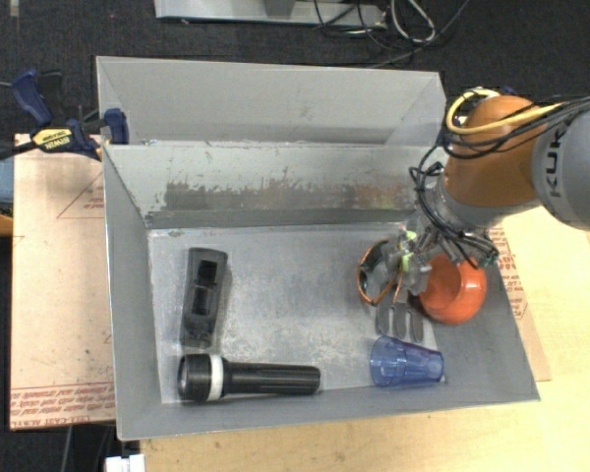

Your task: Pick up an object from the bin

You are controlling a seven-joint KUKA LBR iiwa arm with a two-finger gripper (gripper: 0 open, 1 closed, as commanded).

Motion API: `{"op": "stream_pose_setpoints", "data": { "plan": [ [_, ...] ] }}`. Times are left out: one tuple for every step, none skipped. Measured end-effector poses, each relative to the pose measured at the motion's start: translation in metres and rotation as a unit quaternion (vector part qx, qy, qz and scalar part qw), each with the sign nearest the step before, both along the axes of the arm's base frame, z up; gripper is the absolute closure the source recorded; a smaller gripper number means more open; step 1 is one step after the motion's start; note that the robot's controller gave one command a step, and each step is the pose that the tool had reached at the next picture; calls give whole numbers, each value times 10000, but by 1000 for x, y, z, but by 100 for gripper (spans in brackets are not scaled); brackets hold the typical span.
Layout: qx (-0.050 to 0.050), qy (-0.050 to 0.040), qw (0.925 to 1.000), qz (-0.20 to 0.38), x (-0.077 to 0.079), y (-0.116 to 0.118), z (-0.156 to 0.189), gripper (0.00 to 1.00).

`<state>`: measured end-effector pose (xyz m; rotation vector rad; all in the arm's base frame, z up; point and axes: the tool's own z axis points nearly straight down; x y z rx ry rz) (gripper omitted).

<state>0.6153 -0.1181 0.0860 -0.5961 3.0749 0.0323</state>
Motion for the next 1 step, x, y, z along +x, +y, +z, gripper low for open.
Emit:
{"op": "stream_pose_setpoints", "data": {
  "plan": [
    [10,31,10000,-3,-2,1,29,100]
  ]
}}
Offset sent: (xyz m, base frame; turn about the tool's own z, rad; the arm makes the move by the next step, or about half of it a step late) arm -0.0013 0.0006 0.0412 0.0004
